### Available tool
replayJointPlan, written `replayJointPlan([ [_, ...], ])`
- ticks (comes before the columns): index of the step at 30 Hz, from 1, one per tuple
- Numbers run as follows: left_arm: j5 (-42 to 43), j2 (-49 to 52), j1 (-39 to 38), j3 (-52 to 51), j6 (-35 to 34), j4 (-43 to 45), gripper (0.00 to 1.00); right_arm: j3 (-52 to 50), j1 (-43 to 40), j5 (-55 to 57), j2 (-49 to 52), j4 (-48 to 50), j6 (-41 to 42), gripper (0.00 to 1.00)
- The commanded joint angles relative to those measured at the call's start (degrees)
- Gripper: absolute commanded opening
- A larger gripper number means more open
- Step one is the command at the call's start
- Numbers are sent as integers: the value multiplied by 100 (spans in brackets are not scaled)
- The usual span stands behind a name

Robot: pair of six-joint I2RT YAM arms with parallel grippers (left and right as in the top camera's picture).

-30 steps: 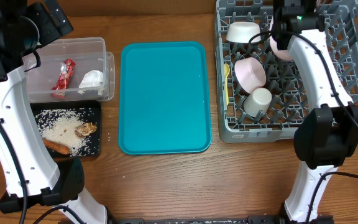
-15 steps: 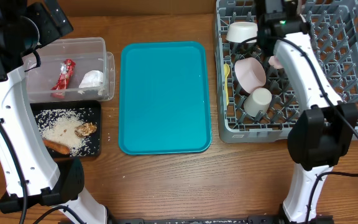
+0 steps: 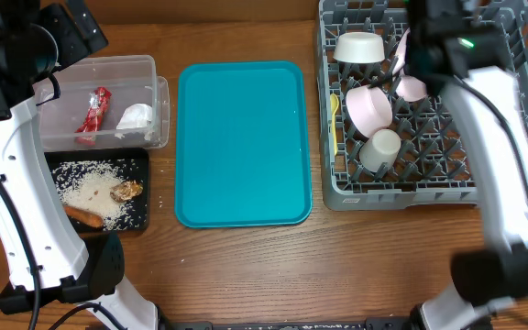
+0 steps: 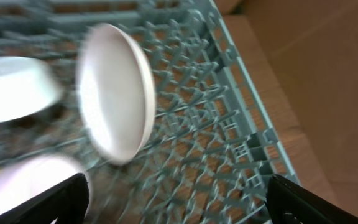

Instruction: Sort waste into correct bins and load items into the dishwasher

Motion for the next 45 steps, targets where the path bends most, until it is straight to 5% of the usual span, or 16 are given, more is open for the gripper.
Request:
replayJointPlan([
  [1,-70,55,-4,44,-79,2,100,151,219,-1215,-848,-350,76,100],
  [8,-70,55,-4,44,-79,2,100,151,428,-2957,-1919,-1475,74,100],
  [23,-70,55,-4,44,-79,2,100,96,348,-2149,-2417,-2295,72,100],
  [32,-70,55,-4,44,-79,2,100,-1364,-345,-2343,-3628,-234,72,100],
  [45,-70,55,-4,44,-79,2,100,-6677,-1062,-3053,-6891,4218,72,100],
])
